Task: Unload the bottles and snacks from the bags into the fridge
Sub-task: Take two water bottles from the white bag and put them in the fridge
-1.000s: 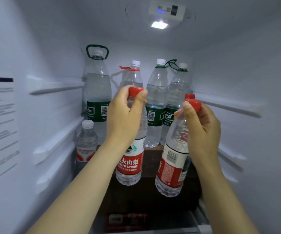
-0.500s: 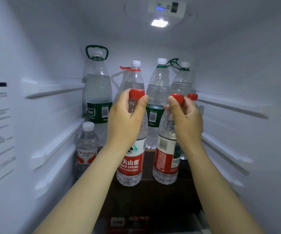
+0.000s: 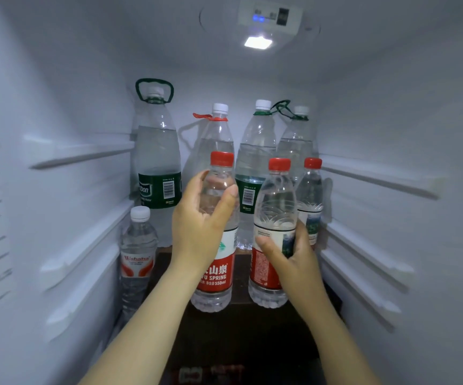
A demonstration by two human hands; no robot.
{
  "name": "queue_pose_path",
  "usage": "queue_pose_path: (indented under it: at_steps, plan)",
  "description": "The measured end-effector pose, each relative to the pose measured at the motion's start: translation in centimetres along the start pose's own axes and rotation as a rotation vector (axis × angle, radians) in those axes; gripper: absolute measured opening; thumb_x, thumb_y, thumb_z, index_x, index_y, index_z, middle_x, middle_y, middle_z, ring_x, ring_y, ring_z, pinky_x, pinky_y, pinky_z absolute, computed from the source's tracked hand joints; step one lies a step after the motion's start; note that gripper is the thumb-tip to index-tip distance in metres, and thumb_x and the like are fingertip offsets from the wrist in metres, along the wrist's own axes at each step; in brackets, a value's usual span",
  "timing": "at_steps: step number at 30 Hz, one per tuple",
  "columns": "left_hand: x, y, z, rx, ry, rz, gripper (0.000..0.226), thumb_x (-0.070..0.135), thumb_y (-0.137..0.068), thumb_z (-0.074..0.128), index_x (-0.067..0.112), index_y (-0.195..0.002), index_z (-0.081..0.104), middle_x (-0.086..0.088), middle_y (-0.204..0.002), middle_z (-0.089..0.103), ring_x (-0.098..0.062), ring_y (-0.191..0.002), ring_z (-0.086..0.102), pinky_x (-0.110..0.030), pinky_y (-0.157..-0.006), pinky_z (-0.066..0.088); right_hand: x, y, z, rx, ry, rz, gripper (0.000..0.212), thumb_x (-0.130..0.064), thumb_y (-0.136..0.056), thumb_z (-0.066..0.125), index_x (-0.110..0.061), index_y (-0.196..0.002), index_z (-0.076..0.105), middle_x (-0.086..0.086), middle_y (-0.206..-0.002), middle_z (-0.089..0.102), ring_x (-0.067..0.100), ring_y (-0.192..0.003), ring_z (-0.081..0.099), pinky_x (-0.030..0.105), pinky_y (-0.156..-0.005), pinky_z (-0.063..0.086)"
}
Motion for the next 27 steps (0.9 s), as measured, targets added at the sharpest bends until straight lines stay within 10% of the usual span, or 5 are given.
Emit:
queue_pose_path:
  at_steps: [6, 11, 27]
  plan:
    - [0.3, -0.1, 0.1, -0.010, -0.003, 0.017, 0.014, 0.046, -0.083, 0.055, 0.047, -0.096, 0.051, 0.040, -0.093, 0.060, 0.014, -0.090, 0.058, -0.003, -0.072, 0.043, 0.7, 0.2, -0.5, -0.069, 0.069, 0.020, 0.068, -0.041, -0.079, 0.071, -0.037, -0.137, 0.036, -0.018, -0.131, 0.052, 0.002, -0.120, 0.051, 0.023, -0.093, 0.047]
    - [0.4, 0.1, -0.1, 0.004, -0.018, 0.037, 0.015, 0.048, -0.082, 0.054, 0.048, -0.096, 0.050, 0.042, -0.095, 0.058, 0.016, -0.092, 0.057, -0.003, -0.074, 0.043, 1.3, -0.2, -1.0, -0.004, 0.227, 0.001, 0.075, -0.056, -0.073, 0.070, -0.036, -0.137, 0.036, -0.009, -0.135, 0.044, 0.011, -0.126, 0.045, 0.043, -0.101, 0.047]
    - [-0.6, -0.1, 0.1, 0.022, -0.047, 0.053, 0.019, 0.048, -0.084, 0.054, 0.049, -0.102, 0.050, 0.038, -0.098, 0.059, 0.012, -0.094, 0.058, -0.003, -0.074, 0.044, 4.7, -2.8, -0.5, 0.257, 0.492, -0.023, 0.083, -0.031, -0.066, 0.085, -0.017, -0.134, 0.039, -0.002, -0.131, 0.044, 0.014, -0.123, 0.047, 0.032, -0.100, 0.045]
Point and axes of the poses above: each hand's wrist, its own y-axis away from the middle knuckle, its own z-axis out of the palm, x = y × z, the point moved 6 cm from there along -y, towards the middle knuckle
